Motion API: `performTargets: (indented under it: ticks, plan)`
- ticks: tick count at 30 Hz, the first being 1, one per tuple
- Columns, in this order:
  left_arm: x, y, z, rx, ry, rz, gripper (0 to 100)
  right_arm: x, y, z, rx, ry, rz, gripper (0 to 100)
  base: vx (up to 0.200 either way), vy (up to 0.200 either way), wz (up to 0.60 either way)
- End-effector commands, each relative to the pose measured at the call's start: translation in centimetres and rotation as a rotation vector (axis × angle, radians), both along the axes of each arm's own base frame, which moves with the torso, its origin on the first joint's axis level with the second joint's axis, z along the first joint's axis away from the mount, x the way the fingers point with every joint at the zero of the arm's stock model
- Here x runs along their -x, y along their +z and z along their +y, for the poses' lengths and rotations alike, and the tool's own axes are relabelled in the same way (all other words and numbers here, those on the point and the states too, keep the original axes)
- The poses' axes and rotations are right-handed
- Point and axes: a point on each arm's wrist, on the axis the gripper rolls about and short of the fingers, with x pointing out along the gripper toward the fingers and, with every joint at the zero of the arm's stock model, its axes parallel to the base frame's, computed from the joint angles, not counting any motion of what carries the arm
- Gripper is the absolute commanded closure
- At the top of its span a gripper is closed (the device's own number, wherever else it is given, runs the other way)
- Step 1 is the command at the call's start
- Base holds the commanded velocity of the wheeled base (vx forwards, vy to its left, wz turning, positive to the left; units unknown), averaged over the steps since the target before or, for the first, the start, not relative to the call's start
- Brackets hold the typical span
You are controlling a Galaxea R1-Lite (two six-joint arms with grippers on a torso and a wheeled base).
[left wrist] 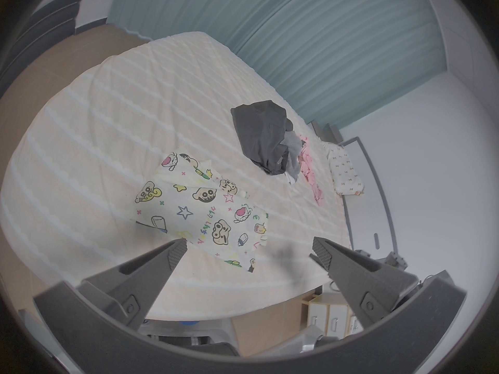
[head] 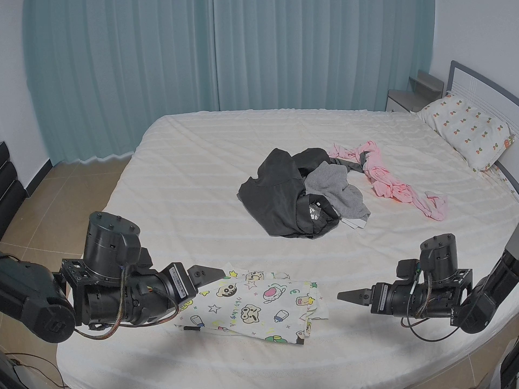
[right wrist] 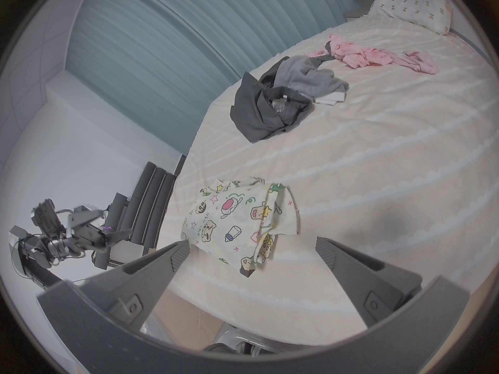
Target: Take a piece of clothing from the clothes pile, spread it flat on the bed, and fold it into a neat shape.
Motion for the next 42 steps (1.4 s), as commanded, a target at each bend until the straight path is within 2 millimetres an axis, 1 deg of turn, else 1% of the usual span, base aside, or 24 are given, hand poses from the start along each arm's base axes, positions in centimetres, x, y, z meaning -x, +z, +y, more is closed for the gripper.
performTargets:
  ticks: [1, 2, 4, 6, 7, 12, 15, 27, 38, 39, 42]
  plan:
    - [-0.4, 0.0, 1.5, 0.052, 0.029, 0.000, 0, -1.5, -2.3, 1.5, 0.044, 0.007, 0.044, 0, 0.000, 0.200, 0.00]
    - [-0.6, -0.1, 2.2, 0.078, 0.028, 0.001, 0, -1.8, -3.4, 2.1, 0.066, 0.012, 0.065, 0, 0.000, 0.200, 0.00]
    - [-0.6, -0.2, 2.8, 0.098, 0.037, 0.003, 0, -2.4, -4.5, 2.8, 0.087, 0.015, 0.080, 0, 0.000, 0.200, 0.00]
    - [-0.6, -0.4, 3.0, 0.105, 0.048, 0.006, 0, -2.9, -5.2, 3.2, 0.094, 0.013, 0.085, 0, 0.000, 0.200, 0.00]
    - [-0.5, -0.6, 3.2, 0.115, 0.060, 0.005, 0, -2.9, -5.8, 3.8, 0.105, 0.028, 0.094, 0, 0.000, 0.200, 0.00]
    - [-0.4, -0.9, 3.6, 0.141, 0.083, -0.008, 0, -2.8, -7.2, 5.4, 0.123, 0.073, 0.111, 0, 0.000, 0.200, 0.00]
    - [-0.5, -1.0, 3.6, 0.157, 0.096, -0.009, 0, -2.8, -7.3, 5.4, 0.126, 0.077, 0.111, 0, 0.000, 0.200, 0.00]
    - [0.0, -1.6, 4.0, 0.157, 0.109, 0.015, 0, -2.8, -7.4, 5.4, 0.134, 0.079, 0.120, 0, 0.000, 0.000, 0.00]
    - [0.0, -1.5, 4.1, 0.158, 0.113, 0.013, 0, -3.0, -7.4, 5.4, 0.163, 0.081, 0.157, 0, 0.000, 0.000, 0.00]
    - [0.0, -1.5, 4.1, 0.158, 0.115, 0.013, 0, -3.0, -7.4, 5.5, 0.168, 0.092, 0.150, 100, 0.000, 0.000, 0.00]
    - [0.0, -1.5, 4.2, 0.158, 0.121, 0.012, 0, -3.2, -7.3, 5.8, 0.173, 0.104, 0.135, 100, 0.000, 0.000, 0.00]
